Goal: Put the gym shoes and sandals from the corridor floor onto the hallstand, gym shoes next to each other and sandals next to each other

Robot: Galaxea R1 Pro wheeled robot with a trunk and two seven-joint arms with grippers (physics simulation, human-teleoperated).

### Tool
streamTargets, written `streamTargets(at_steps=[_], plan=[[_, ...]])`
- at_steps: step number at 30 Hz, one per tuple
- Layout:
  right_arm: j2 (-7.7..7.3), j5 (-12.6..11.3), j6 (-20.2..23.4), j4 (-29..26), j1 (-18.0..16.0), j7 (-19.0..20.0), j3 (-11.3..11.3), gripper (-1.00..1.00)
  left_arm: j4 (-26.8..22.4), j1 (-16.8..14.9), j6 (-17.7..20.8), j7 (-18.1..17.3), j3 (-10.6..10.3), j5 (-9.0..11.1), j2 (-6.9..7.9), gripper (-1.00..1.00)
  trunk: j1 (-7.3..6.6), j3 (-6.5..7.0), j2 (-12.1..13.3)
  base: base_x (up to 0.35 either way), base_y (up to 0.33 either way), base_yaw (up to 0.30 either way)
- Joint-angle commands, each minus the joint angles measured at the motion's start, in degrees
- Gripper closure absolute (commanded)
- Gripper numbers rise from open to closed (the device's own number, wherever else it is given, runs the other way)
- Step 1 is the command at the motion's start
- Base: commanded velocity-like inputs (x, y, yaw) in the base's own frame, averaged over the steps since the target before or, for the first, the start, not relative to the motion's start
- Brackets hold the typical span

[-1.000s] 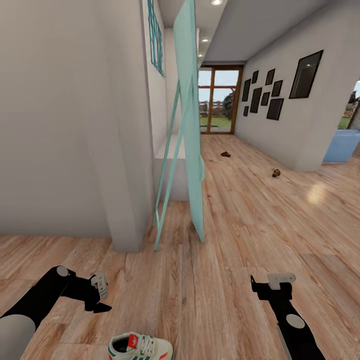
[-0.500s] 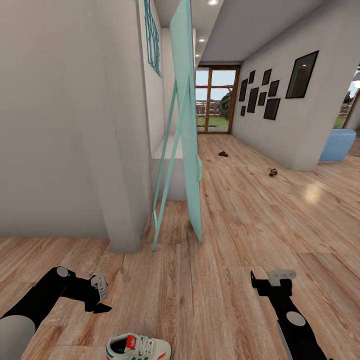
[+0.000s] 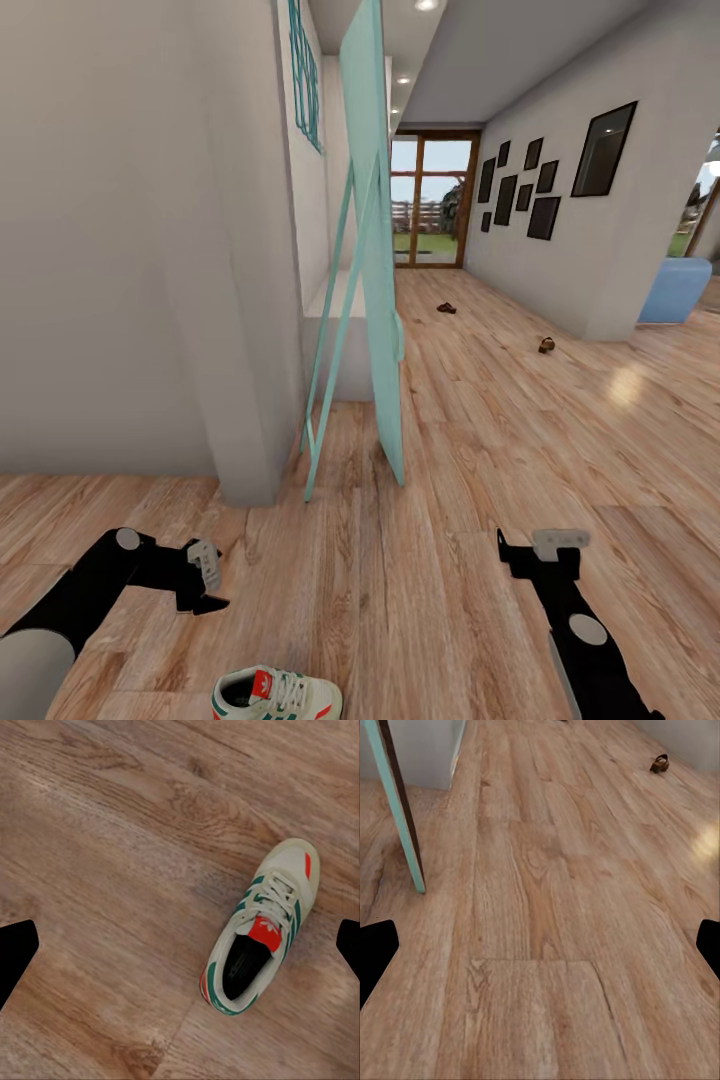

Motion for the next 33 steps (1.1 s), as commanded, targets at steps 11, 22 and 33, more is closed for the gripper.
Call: streamTargets(at_steps=[11,22,33], plan=[[0.37,0.7,1.0,-3.6,0.0,0.0,0.3,-1.0,-3.6,0.4,-3.1,0.4,0.5,1.3,0.05,-1.0,-0.01,-0.06,0.0,0.0,0.0,0.0],[0.37,0.6,4.4,-5.2,0.0,0.0,0.2,-1.0,-5.5,0.4,-4.5,0.4,0.5,1.4,0.04,-1.0,-0.01,-0.06,0.0,0.014,0.0,0.0],[0.38,0.6,4.6,-5.2,0.0,0.0,0.2,-1.0,-5.6,0.4,-4.7,0.4,0.4,1.4,0.11,-1.0,-0.01,-0.06,0.0,0.142,0.0,0.0]])
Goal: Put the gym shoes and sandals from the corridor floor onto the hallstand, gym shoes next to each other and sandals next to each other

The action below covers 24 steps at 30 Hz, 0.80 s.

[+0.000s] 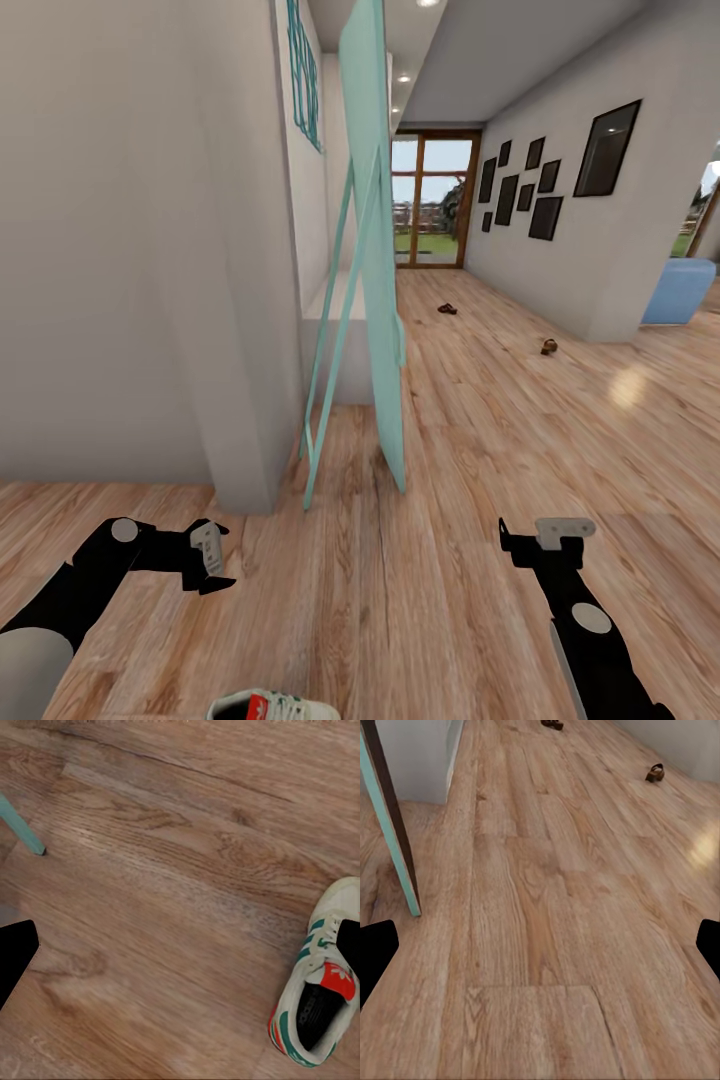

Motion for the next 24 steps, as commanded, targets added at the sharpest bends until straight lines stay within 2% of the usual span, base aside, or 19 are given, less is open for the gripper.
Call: streamTargets(at_steps=[1,24], plan=[[0.04,0.5,0.3,-0.1,0.0,0.0,0.0,-1.0,-0.1,0.0,-0.1,-0.1,-0.1,-0.2,0.02,-1.0,0.0,-0.06,0.0,0.099,0.0,0.0],[0.04,0.5,0.4,-0.7,0.0,0.0,0.0,-1.0,-0.1,0.0,-0.4,-0.1,-0.2,-0.3,0.04,-1.0,0.0,-0.06,0.0,0.036,0.014,0.0]])
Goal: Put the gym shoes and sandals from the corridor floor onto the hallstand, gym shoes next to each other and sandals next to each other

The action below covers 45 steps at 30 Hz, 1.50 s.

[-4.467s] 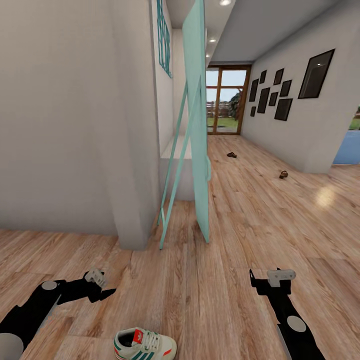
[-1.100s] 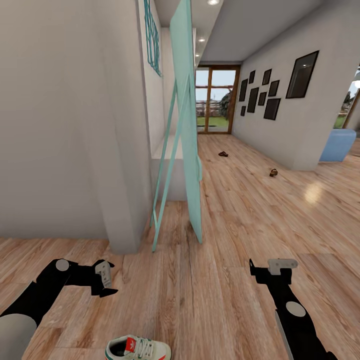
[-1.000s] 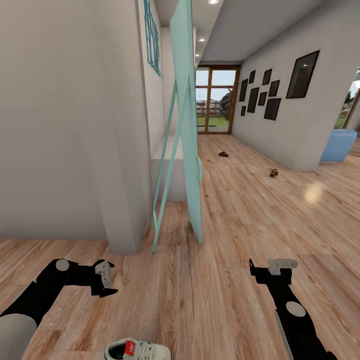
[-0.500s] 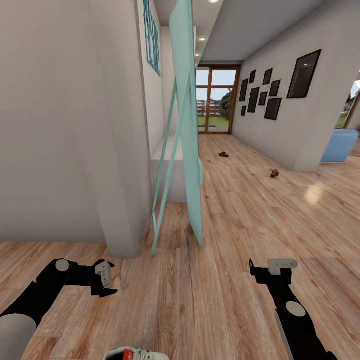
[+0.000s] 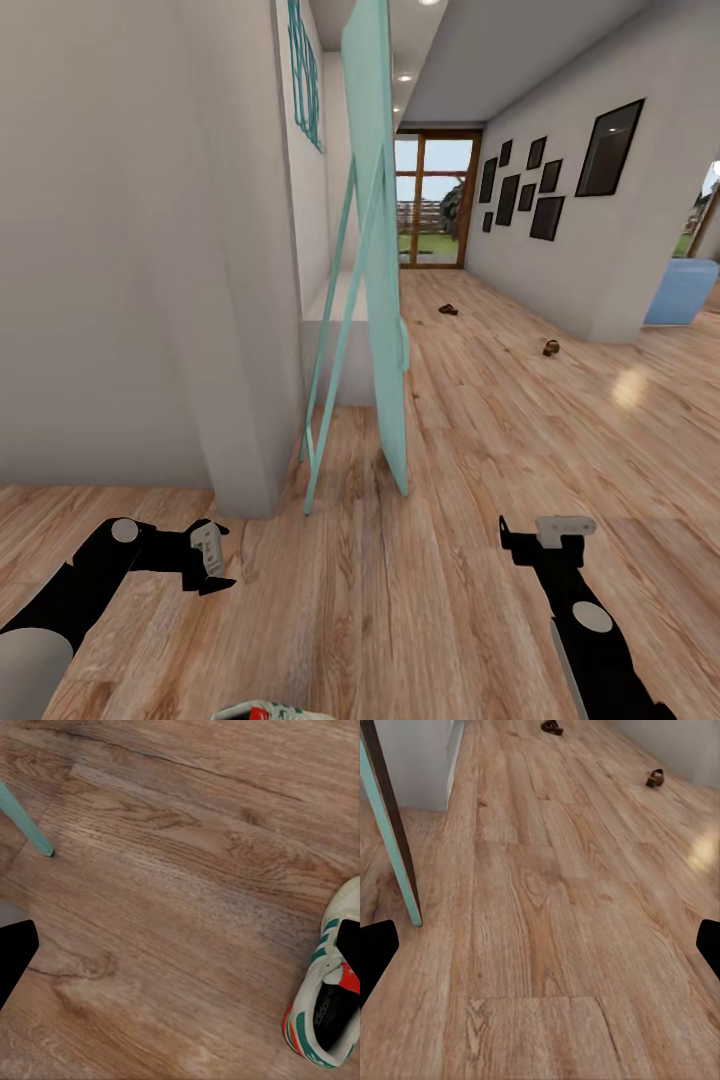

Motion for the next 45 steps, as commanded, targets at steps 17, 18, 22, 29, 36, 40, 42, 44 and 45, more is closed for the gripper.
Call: streamTargets(at_steps=[17,18,22,29,36,40,42,44,45], plan=[[0.04,0.6,0.5,-0.7,0.0,0.0,0.0,-1.0,0.6,0.0,-0.3,1.3,0.2,-5.1,0.14,-1.0,-0.01,-0.06,0.0,0.002,0.001,0.0],[0.04,0.6,0.5,-0.7,0.0,0.0,0.0,-1.0,0.6,0.0,-0.3,1.4,0.2,-5.1,0.15,-1.0,-0.01,-0.06,0.0,0.0,0.0,0.0],[0.04,0.6,0.5,-0.8,0.0,0.0,-0.2,-1.0,0.7,0.0,-0.4,1.6,0.1,-5.3,0.18,-1.0,0.24,-0.46,-0.4,0.0,0.0,0.0],[0.07,0.5,0.5,-1.7,0.0,0.0,-2.3,-1.0,0.4,0.0,-0.4,1.7,0.1,-5.4,0.2,-1.0,0.42,-2.01,-0.5,0.0,0.0,0.0],[0.04,0.5,3.3,-2.5,0.0,0.1,-3.2,-1.0,0.2,0.0,-0.4,1.7,0.0,-8.1,0.13,-1.0,0.6,-3.57,-0.6,0.0,0.0,0.0],[0.04,0.4,4.9,-3.2,0.0,0.1,-3.3,-1.0,0.0,0.0,-0.4,1.8,0.1,-9.7,0.12,-1.0,0.7,-4.62,-0.7,0.0,0.0,0.0],[0.04,0.4,5.2,-3.4,0.0,0.1,-3.3,-1.0,0.0,0.0,-0.4,1.8,0.1,-10.1,0.11,-1.0,0.75,-5.21,-0.7,0.0,0.0,0.0],[0.02,0.4,5.5,-3.5,0.0,0.1,-3.3,-1.0,0.0,0.0,-0.4,1.8,0.2,-10.4,0.11,-1.0,0.8,-5.81,-0.7,0.0,0.0,0.0],[-0.01,0.3,5.6,-3.6,0.0,0.1,-3.3,-1.0,0.0,0.0,-0.4,1.8,0.1,-10.5,0.11,-1.0,0.83,-6.11,-0.7,0.0,0.0,0.0]])
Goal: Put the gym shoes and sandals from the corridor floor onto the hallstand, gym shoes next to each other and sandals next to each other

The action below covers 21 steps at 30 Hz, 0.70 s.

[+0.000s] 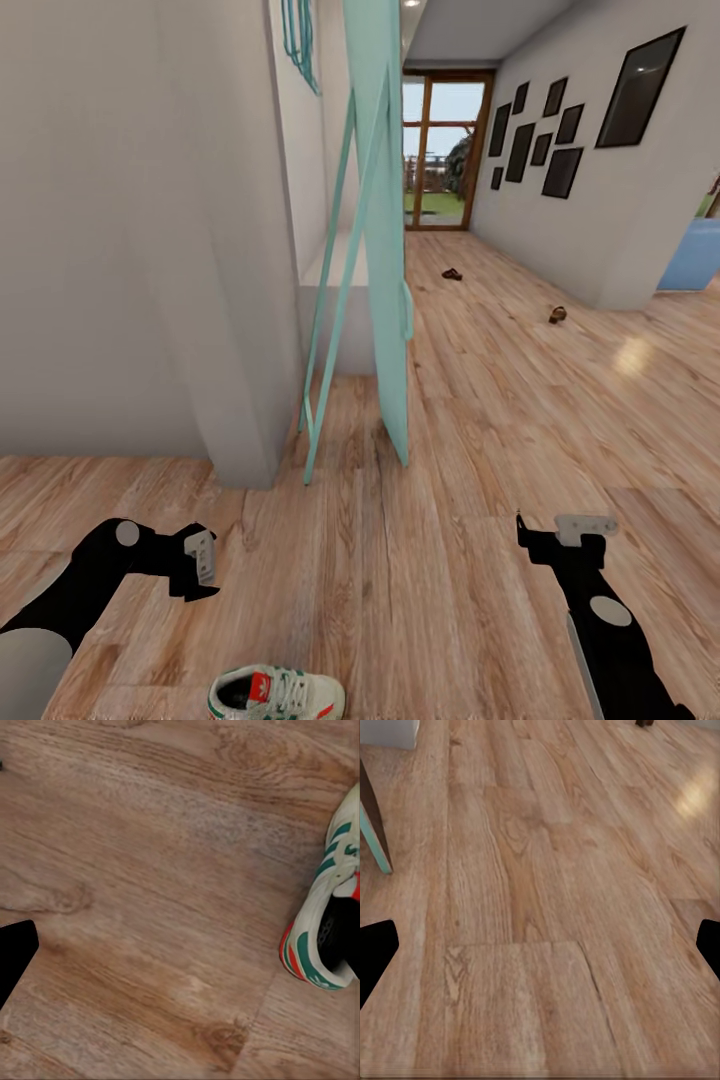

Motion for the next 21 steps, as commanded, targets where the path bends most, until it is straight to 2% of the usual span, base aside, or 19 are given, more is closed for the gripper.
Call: streamTargets(at_steps=[1,12,17,19,20,21], plan=[[0.01,0.5,0.4,-0.2,0.0,0.1,0.0,-1.0,-0.1,0.0,-0.1,-0.1,0.0,-0.3,0.01,-1.0,0.01,-0.37,0.0,0.0,0.0,0.0],[-0.13,-0.6,0.6,-2.1,-1.1,0.1,0.0,-1.0,0.0,0.0,-0.1,-0.1,0.0,-0.7,0.15,-1.0,0.29,-3.78,-0.2,0.0,0.0,0.0],[-0.16,-3.3,0.6,-2.2,-3.4,0.1,0.0,-1.0,0.0,0.0,0.0,-0.1,-0.1,-0.7,0.15,-1.0,0.42,-5.34,-0.3,0.0,0.0,0.0],[-0.17,-5.3,0.6,-2.1,-4.0,0.1,0.0,-1.0,0.0,0.0,0.0,-0.1,-0.2,-0.7,0.12,-1.0,0.47,-5.96,-0.3,0.0,0.0,0.0],[-0.19,-7.2,0.6,-1.7,-4.3,0.2,0.0,-1.0,0.0,0.0,0.0,-0.1,-0.3,-0.7,0.08,-1.0,0.5,-6.28,-0.3,0.0,0.0,0.0],[-0.21,-7.9,0.6,-1.6,-4.3,0.2,0.0,-1.0,0.0,0.0,0.0,-0.1,-0.3,-0.7,0.07,-1.0,0.53,-6.59,-0.3,0.0,0.0,0.0]])
